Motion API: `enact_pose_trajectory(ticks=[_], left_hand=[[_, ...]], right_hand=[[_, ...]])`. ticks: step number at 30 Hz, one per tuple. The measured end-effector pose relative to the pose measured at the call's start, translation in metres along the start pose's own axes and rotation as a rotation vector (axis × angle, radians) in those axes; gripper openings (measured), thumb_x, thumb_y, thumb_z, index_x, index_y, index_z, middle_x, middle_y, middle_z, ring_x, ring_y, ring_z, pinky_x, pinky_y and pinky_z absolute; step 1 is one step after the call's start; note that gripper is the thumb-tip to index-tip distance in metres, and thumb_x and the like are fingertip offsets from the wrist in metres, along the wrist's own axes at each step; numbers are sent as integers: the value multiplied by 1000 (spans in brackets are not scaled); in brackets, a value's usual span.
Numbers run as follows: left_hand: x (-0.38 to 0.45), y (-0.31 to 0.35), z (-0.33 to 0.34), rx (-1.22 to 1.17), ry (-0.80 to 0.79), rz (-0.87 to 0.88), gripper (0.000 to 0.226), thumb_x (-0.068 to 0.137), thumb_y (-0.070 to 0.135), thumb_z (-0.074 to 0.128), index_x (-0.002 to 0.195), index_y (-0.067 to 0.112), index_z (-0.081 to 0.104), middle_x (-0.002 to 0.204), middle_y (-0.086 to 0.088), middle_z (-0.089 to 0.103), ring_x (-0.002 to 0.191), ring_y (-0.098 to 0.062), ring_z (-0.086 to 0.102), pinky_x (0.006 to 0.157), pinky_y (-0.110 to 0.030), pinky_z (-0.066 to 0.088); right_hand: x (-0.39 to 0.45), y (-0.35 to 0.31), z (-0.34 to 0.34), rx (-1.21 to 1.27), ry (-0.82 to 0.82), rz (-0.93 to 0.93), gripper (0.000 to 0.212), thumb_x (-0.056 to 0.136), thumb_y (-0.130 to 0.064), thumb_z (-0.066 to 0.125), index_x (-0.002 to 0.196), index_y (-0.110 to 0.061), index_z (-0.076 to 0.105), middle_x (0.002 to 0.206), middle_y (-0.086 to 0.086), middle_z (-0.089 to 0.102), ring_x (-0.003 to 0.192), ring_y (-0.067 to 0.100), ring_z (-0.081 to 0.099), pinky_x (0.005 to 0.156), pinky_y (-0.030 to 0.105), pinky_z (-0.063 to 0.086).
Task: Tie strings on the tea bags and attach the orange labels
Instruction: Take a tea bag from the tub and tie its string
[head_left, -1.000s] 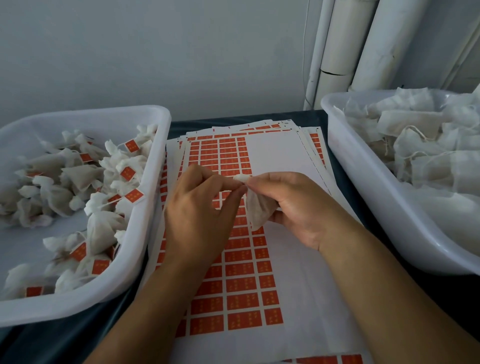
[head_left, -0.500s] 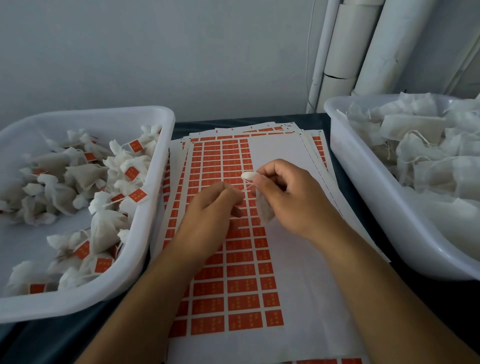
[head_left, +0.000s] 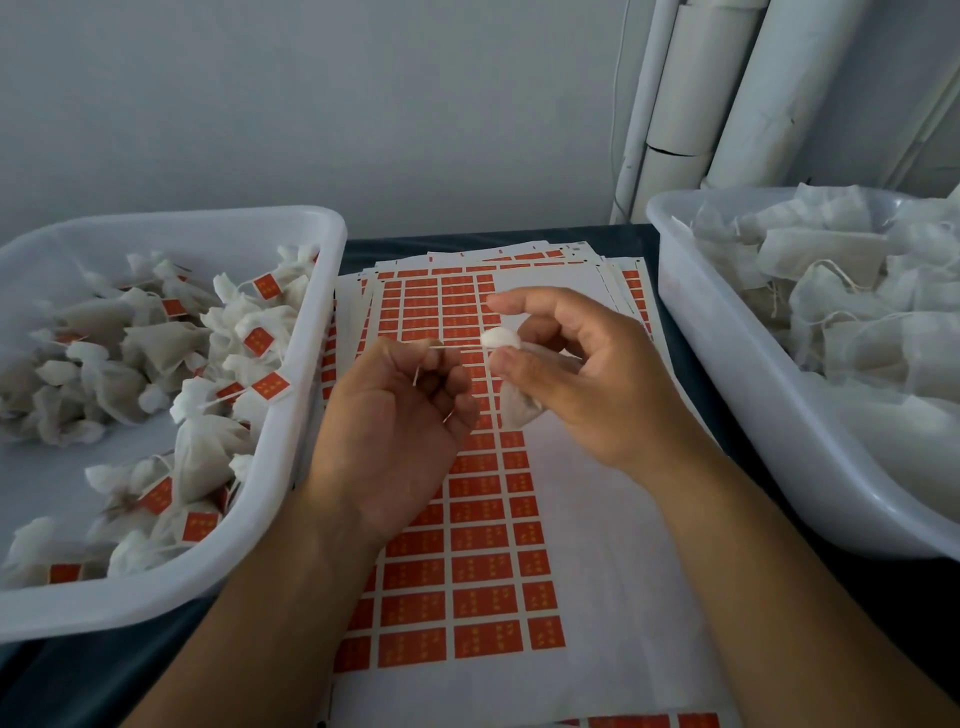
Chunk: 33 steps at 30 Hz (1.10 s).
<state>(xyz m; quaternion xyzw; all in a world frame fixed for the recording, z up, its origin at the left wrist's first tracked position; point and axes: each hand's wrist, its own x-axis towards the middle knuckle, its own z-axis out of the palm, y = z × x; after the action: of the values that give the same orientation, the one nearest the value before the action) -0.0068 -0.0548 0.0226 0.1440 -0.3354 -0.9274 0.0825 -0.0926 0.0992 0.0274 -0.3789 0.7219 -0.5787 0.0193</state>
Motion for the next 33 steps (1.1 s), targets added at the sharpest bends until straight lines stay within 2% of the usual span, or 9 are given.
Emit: enact_pose_trajectory(ticks=[4, 9, 11, 15, 24, 26, 29, 31, 33], left_hand=[[0, -1, 1, -20, -8, 30, 8, 74, 11, 59, 71, 16, 63, 81, -3, 62, 69, -13, 59, 68, -26, 52], [2, -3, -4, 131, -24, 55, 9, 81, 15, 55, 75, 17, 61, 79, -4, 59, 69, -13, 62, 67, -28, 56], [2, -5, -5, 266, -9, 117, 15, 86, 15, 52, 77, 18, 63, 79, -3, 59, 70, -12, 64, 68, -27, 58], [2, -7, -5, 418, 69, 250, 38, 91, 14, 52, 62, 32, 70, 75, 5, 63, 71, -5, 66, 70, -26, 57], [-3, -8, -6, 443, 147, 322, 35, 87, 17, 56, 62, 35, 72, 76, 10, 67, 77, -4, 68, 77, -27, 54], [-5, -10, -7, 577, 222, 288, 32, 94, 20, 53, 73, 32, 75, 77, 11, 70, 83, -9, 70, 78, -29, 53], [-10, -15, -4, 1069, 268, 213, 26, 105, 36, 44, 96, 29, 68, 86, 10, 71, 84, -10, 68, 67, -20, 50], [-15, -16, -3, 1149, 289, 209, 30, 105, 49, 41, 99, 32, 64, 88, 11, 68, 77, -6, 67, 58, -15, 47], [-21, -16, -4, 1151, 314, 279, 22, 104, 53, 44, 106, 37, 58, 93, 15, 66, 81, -4, 66, 60, -15, 50]], right_hand=[[1, 2, -5, -23, 6, 5, 33, 95, -39, 69, 127, -38, 61, 84, -33, 60, 91, -2, 65, 75, 10, 52], [-2, 4, 7, -109, -113, 37, 37, 93, -48, 69, 128, -45, 58, 89, -31, 60, 92, -2, 64, 70, 10, 53], [-4, 5, 12, -125, -138, 37, 30, 92, -46, 72, 120, -45, 60, 91, -32, 61, 91, -4, 64, 67, 8, 52], [-2, 6, 10, -140, -84, 27, 12, 93, -42, 70, 96, -37, 60, 91, -30, 62, 89, -3, 64, 67, 6, 49], [-2, 7, 2, -216, -12, 51, 19, 92, -40, 73, 87, -36, 55, 83, -19, 63, 81, 0, 65, 64, 8, 52], [-4, 8, 3, -256, -15, 74, 20, 91, -42, 73, 87, -34, 55, 83, -21, 63, 84, -4, 64, 63, 4, 49], [-5, 10, 4, -366, -77, 143, 21, 90, -44, 75, 91, -33, 57, 86, -24, 62, 83, -8, 62, 55, 1, 45], [-5, 11, 5, -434, -123, 176, 21, 89, -44, 76, 98, -37, 59, 87, -28, 58, 75, -2, 63, 54, 4, 41], [-8, 11, 5, -458, -147, 199, 25, 89, -43, 77, 106, -40, 59, 88, -30, 54, 75, -2, 59, 60, 7, 38]])
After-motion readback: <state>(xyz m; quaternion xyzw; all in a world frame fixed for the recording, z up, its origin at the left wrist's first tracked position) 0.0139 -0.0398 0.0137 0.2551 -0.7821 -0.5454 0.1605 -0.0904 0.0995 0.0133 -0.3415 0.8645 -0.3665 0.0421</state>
